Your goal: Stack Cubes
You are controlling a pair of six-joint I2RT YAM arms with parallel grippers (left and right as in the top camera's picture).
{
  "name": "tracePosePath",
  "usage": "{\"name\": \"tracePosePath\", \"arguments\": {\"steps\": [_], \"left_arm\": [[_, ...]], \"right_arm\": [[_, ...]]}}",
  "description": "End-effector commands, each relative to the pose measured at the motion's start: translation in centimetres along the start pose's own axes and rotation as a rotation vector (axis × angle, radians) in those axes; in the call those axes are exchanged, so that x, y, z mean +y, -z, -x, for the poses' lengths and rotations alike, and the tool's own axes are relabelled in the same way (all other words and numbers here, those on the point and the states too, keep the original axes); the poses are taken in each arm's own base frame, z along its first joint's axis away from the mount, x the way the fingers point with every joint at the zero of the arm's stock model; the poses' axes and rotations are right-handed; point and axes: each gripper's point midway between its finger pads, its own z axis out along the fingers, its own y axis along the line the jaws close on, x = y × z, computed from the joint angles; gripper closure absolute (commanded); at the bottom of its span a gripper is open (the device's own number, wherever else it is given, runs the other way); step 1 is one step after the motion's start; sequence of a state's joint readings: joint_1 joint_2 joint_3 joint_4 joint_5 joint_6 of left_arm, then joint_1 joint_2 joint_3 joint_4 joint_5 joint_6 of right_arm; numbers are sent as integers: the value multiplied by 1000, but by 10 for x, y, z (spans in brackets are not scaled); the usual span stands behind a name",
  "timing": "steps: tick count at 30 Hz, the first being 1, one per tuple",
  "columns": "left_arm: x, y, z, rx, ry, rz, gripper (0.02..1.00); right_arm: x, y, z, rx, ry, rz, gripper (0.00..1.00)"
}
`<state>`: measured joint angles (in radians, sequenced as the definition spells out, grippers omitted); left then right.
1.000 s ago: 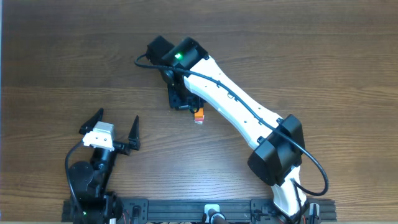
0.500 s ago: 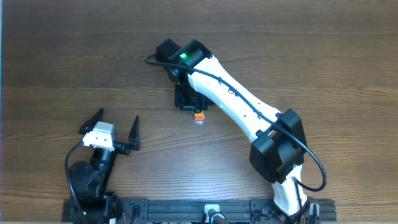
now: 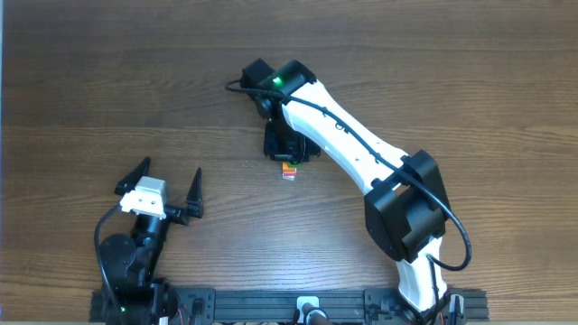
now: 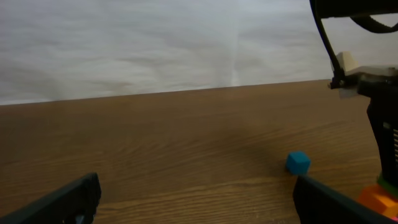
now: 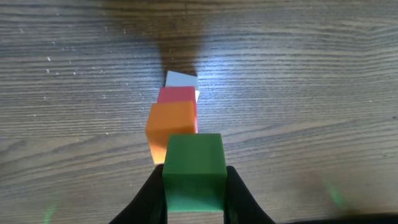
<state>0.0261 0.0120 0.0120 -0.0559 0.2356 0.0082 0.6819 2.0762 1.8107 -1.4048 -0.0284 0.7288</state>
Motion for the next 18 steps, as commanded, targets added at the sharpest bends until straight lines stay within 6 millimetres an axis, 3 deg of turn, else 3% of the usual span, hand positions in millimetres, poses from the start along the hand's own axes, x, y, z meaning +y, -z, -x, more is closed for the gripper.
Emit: {"name": "tracePosePath", "arguments": {"steps": [1,18], "left_arm": [[-1,0,-2,0,-14,-4,20],[-1,0,-2,0,-14,-4,20]], "right_arm": [[0,13,-4,-29,6,41,991],[10,11,-3,-43,29,68,989]]}}
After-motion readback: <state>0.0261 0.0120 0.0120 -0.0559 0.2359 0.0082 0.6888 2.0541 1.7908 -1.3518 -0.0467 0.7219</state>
